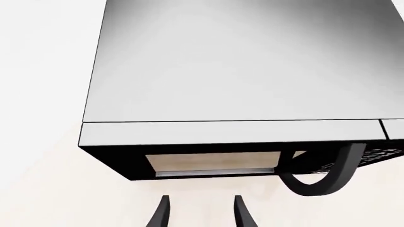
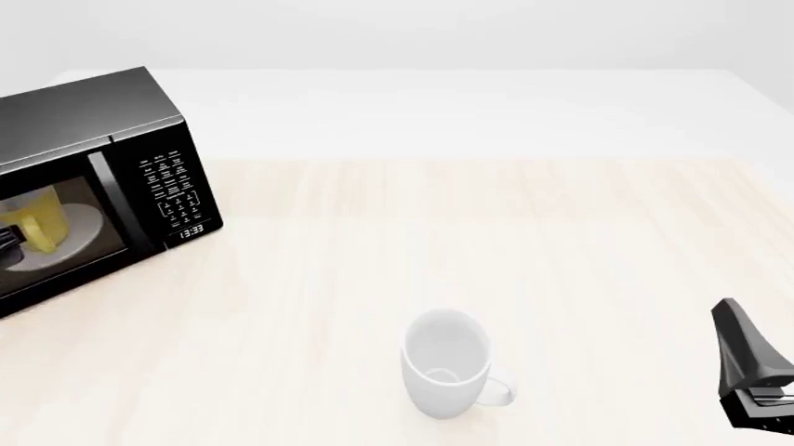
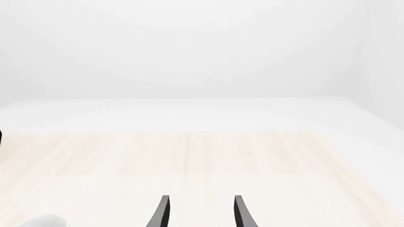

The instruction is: Put the yellow and white mug in the microwave and close it.

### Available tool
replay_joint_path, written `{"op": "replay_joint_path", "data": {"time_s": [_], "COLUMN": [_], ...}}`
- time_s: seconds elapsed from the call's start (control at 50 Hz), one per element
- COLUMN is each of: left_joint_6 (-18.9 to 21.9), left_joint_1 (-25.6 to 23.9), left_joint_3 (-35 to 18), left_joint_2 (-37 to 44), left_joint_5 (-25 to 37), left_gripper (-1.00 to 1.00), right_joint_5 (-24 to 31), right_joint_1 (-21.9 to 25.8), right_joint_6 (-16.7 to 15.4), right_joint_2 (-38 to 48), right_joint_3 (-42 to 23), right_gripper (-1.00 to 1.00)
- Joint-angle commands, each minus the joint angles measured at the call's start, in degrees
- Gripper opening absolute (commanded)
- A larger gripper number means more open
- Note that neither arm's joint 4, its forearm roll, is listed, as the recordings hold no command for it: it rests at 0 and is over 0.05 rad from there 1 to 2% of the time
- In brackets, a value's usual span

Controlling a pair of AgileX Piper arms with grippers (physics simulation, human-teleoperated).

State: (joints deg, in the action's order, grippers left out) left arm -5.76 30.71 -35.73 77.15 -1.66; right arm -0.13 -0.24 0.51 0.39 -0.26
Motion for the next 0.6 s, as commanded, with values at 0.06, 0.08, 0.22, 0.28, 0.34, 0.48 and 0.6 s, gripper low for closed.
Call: {"op": "replay_joint_path", "data": {"time_s": [0.06, 0.08, 0.22, 0.28, 0.34, 0.48, 0.6], "left_joint_6": [-0.4, -0.4, -0.5, -0.6, -0.7, -0.5, -1.0], "left_joint_1": [-0.1, -0.1, -0.2, -0.2, 0.0, 0.2, 0.1], "left_joint_3": [1.3, 1.4, 2.0, 2.3, 2.4, 3.7, 3.9], "left_joint_2": [-6.2, -6.4, -8.3, -9.1, -9.7, -11.5, -13.2], "left_joint_5": [3.5, 3.6, 4.6, 5.0, 5.4, 5.5, 6.6], "left_gripper": [1.00, 1.00, 1.00, 1.00, 1.00, 1.00, 1.00], "right_joint_5": [0.0, 0.0, 0.0, 0.0, 0.0, 0.0, 0.0], "right_joint_1": [0.0, 0.0, 0.0, 0.0, 0.0, 0.0, 0.0], "right_joint_6": [0.0, 0.0, 0.0, 0.0, 0.0, 0.0, 0.0], "right_joint_2": [0.0, 0.0, 0.0, 0.0, 0.0, 0.0, 0.0], "right_joint_3": [0.0, 0.0, 0.0, 0.0, 0.0, 0.0, 0.0], "right_gripper": [1.00, 1.00, 1.00, 1.00, 1.00, 1.00, 1.00]}}
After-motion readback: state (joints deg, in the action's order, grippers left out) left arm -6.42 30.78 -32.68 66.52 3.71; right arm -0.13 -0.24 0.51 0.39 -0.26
